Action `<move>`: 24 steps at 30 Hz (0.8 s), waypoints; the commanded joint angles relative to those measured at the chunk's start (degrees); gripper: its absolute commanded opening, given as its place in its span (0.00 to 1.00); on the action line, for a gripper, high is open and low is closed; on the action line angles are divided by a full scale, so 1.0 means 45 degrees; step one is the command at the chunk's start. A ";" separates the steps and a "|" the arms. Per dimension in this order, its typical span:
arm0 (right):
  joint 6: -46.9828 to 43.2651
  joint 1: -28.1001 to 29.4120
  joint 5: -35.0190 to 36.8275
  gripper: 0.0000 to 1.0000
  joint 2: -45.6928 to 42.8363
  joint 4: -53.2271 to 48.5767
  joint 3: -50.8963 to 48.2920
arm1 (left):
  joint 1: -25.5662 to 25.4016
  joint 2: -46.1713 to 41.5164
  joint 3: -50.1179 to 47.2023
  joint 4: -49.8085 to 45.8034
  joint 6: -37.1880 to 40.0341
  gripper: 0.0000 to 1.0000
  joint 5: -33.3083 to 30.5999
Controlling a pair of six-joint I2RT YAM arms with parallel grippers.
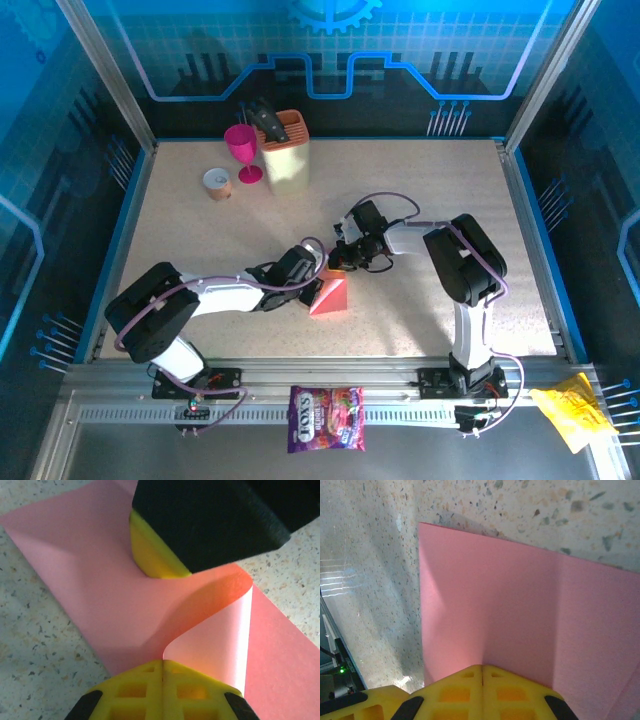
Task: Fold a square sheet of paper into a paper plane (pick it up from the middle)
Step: Fold the triangle a second time at the center of the table.
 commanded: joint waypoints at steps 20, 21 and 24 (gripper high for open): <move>-0.0191 -0.0153 0.1393 0.00 0.1015 -0.0674 -0.0507 | 0.0078 -0.0117 -0.0591 0.0183 -0.0251 0.00 -0.0106; -0.0205 -0.0158 0.1399 0.00 0.1015 -0.0701 -0.0498 | 0.0078 -0.0116 -0.0577 0.0195 -0.0252 0.00 -0.0102; -0.0215 -0.0153 0.1397 0.00 0.1033 -0.0692 -0.0508 | 0.0092 -0.0116 -0.0465 0.0171 -0.0231 0.00 -0.0136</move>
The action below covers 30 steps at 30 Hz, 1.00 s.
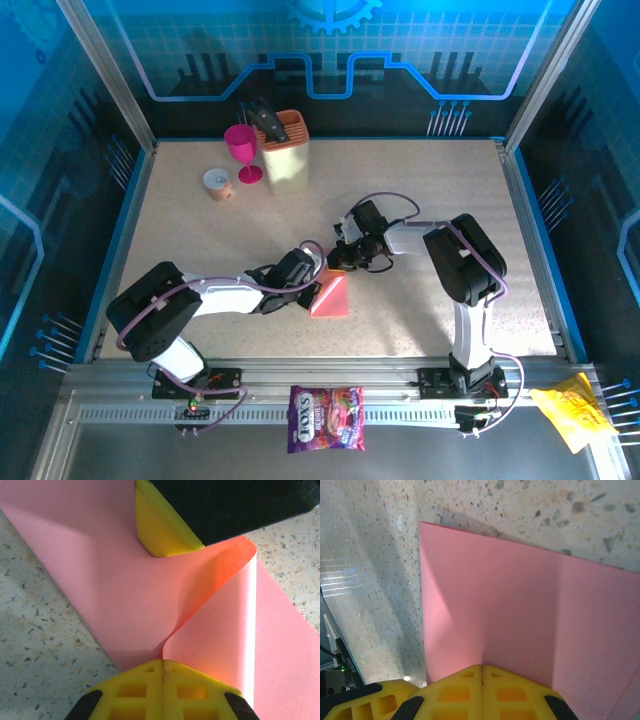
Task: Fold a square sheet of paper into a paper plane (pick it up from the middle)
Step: Fold the triangle a second time at the center of the table.
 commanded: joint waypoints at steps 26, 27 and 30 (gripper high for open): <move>-0.0195 -0.0164 0.1378 0.00 0.1063 -0.0672 -0.0533 | 0.0082 0.0083 0.0228 -0.0039 0.0009 0.00 -0.0219; -0.0190 -0.0178 0.1376 0.00 0.1074 -0.0673 -0.0535 | 0.0079 0.0072 0.0158 -0.0012 -0.0027 0.00 -0.0224; -0.0181 -0.0163 0.1387 0.00 0.1064 -0.0674 -0.0539 | 0.0078 0.0045 0.0008 0.0049 -0.0089 0.00 -0.0236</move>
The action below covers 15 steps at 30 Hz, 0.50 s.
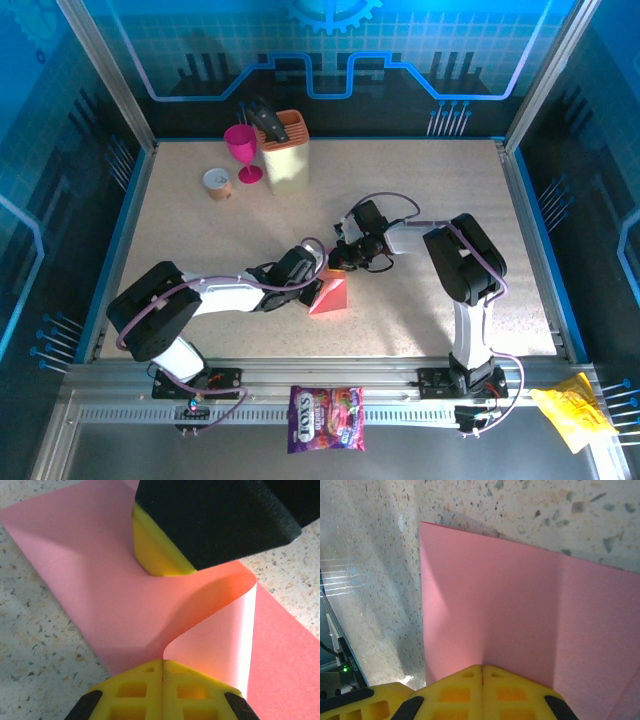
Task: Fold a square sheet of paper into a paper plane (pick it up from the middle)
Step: Fold the triangle a second time at the center of the table.
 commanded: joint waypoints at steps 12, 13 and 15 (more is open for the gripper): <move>-0.0186 -0.0132 0.1492 0.00 0.0996 -0.0705 -0.0541 | 0.0088 0.0246 -0.0223 0.0186 -0.0119 0.00 -0.0205; -0.0187 -0.0117 0.1489 0.00 0.0996 -0.0699 -0.0540 | 0.0079 0.0260 -0.0200 0.0186 -0.0119 0.00 -0.0195; -0.0192 -0.0130 0.1489 0.00 0.1007 -0.0698 -0.0533 | 0.0078 0.0284 -0.0129 0.0194 -0.0100 0.00 -0.0205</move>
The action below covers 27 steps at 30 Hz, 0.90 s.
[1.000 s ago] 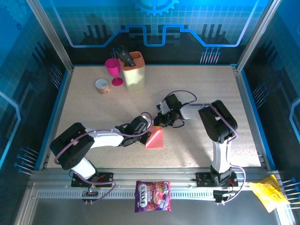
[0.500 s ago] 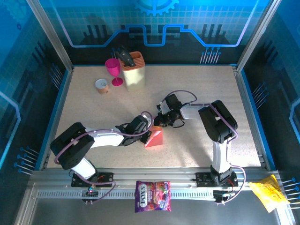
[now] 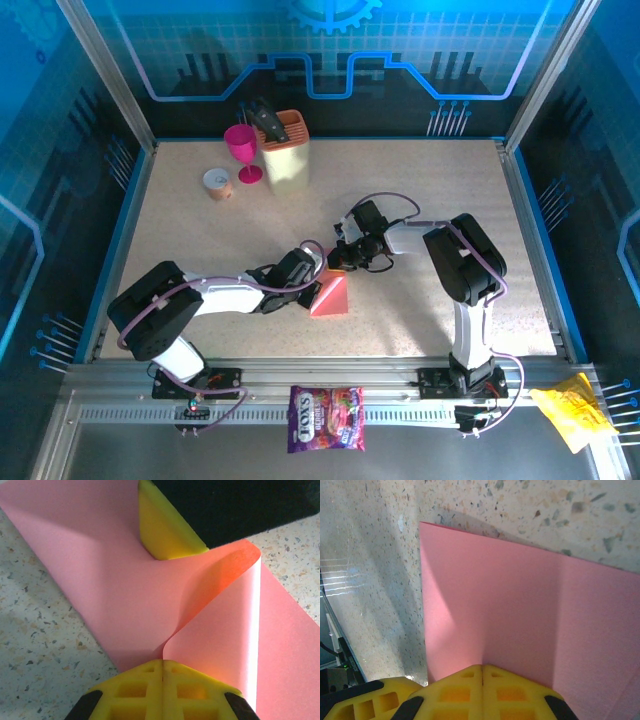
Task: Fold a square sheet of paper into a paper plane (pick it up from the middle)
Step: Fold the triangle a second time at the center of the table.
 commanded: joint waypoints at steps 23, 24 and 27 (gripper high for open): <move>-0.0137 -0.0494 0.1014 0.00 -0.0400 -0.1342 0.0142 | 0.0077 0.0896 0.0128 0.0217 -0.0158 0.00 0.0173; -0.0094 -0.0558 0.1010 0.00 -0.0720 -0.1388 0.0177 | 0.0079 0.0904 0.0136 0.0221 -0.0153 0.00 0.0213; -0.0097 -0.0729 0.1130 0.00 -0.1738 -0.1663 0.0143 | 0.0078 0.0897 0.0146 0.0176 -0.0172 0.00 0.0278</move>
